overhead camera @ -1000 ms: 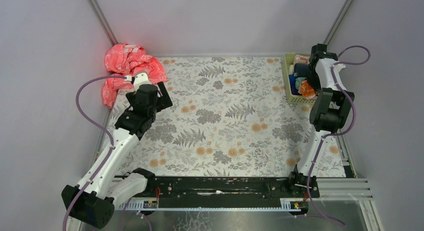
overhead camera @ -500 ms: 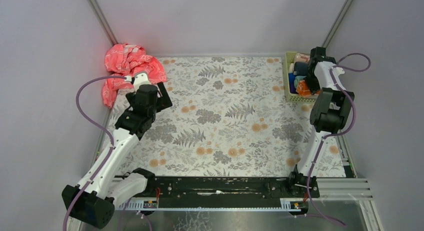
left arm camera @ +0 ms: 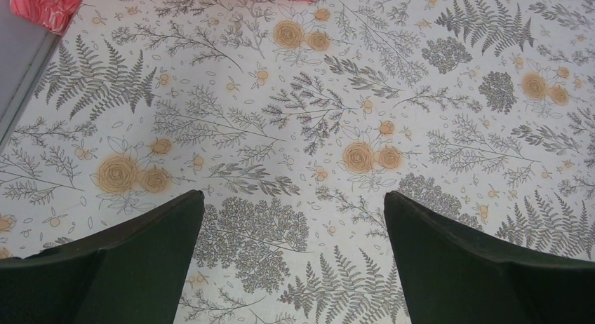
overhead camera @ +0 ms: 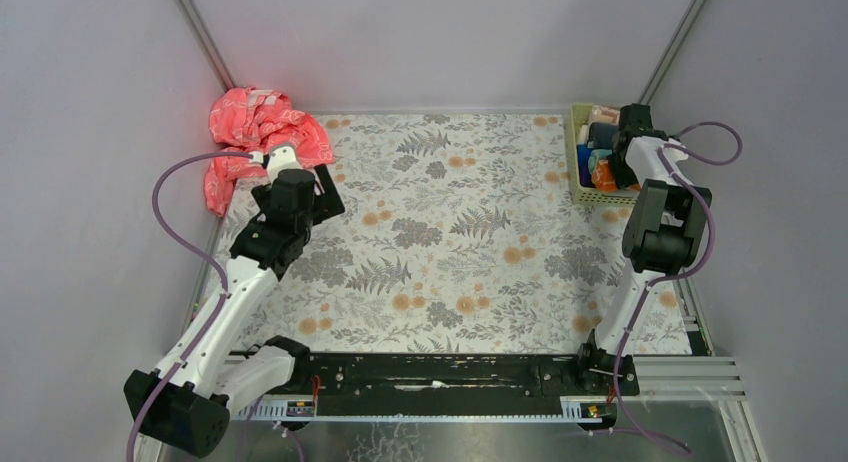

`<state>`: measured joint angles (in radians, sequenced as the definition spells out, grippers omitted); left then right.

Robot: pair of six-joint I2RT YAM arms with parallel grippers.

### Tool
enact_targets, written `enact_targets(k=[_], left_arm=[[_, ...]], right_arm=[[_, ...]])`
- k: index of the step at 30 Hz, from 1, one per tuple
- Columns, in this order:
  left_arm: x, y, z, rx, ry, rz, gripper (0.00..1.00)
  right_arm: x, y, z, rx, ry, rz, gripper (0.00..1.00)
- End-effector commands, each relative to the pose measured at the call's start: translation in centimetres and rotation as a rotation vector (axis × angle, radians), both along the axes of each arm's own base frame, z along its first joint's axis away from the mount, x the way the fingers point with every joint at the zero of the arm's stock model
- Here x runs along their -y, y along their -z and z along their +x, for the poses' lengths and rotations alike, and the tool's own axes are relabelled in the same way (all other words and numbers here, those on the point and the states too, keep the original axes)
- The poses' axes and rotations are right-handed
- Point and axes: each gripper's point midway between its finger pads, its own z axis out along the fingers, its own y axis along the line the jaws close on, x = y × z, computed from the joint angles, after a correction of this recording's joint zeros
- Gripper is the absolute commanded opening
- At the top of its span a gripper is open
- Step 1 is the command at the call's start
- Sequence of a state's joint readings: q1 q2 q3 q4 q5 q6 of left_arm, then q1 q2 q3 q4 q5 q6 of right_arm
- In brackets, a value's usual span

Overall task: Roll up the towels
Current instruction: Place the towel in the bin.

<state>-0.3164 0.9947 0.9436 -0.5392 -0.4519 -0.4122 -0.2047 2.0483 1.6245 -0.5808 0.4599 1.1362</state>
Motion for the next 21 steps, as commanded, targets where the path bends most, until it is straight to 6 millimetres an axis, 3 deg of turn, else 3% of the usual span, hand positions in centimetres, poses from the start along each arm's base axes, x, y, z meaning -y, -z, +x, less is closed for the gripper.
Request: enact_targets(k=[1,3,5,11,15,21], left_arm=[[-0.4,0.1,0.0,0.004,-0.002,0.006,1.0],[-0.3,0.1,0.0,0.005,0.0,0.004,1.0],[-0.4,0.2,0.0,0.004,0.0,0.004,1.0],[-0.2,0.2,0.0,0.004,0.006,-0.001,1.0],[-0.2,0.2,0.0,0.003,0.006,-0.002,1.0],[-0.3,0.1,0.0,0.005,0.006,-0.002,1.0]], right_arm=[[-1.9,8.8,-2.0,-0.138,0.044,0.12,0.06],[-1.9,9.6,-2.5,-0.192,0.045,0.128,0.08],[-2.0,9.8,-3.4,-0.247,0.053,0.131,0.17],[-1.3,6.2,-4.0,-0.181,0.076,0.08,0.5],[-0.9,3.6,-3.2,-0.141,0.068,0.056,0.64],[-0.8,1.6,-2.6,-0.135,0.066,0.056,0.8]])
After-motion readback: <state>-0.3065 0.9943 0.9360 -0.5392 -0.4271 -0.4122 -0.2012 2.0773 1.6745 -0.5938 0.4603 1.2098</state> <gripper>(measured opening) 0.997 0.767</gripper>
